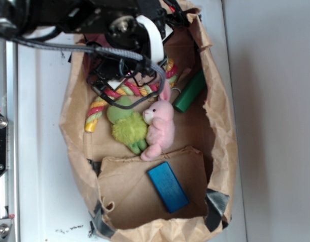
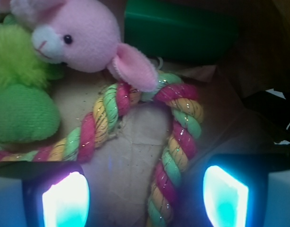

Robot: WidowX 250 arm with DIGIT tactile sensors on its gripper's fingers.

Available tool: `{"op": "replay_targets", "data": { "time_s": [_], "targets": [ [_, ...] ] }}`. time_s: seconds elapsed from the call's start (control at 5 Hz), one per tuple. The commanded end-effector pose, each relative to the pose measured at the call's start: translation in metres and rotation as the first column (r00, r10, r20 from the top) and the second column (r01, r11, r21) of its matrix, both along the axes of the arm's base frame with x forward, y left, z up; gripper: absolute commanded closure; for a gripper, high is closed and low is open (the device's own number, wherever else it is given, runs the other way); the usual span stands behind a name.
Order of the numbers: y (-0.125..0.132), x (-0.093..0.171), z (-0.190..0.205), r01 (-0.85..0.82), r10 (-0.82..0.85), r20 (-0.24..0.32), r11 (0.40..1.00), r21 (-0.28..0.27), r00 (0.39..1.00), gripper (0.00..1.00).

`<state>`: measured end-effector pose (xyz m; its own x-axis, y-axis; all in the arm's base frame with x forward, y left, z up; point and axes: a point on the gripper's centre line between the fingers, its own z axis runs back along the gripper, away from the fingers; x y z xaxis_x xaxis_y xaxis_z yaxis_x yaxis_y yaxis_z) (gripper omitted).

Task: Grab the multicolored rope.

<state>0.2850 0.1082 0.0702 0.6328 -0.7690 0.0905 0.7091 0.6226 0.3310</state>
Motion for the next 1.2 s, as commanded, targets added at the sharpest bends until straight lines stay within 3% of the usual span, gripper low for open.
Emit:
{"op": "replay_targets", "data": {
  "time_s": [0.0,0.6,1.0],
  "targets": [
    [0.005,0.019,0.004,-0.007,0.004,0.064,0.999,0.046,0.998,0.0],
    [-0.005,0.015,0.006,0.122,-0.124,0.17,0.992,0.024,0.978,0.0],
    [-0.009,0.011,0.004,0.167,-0.169,0.184,0.986,0.03,0.968,0.0]
  ]
}}
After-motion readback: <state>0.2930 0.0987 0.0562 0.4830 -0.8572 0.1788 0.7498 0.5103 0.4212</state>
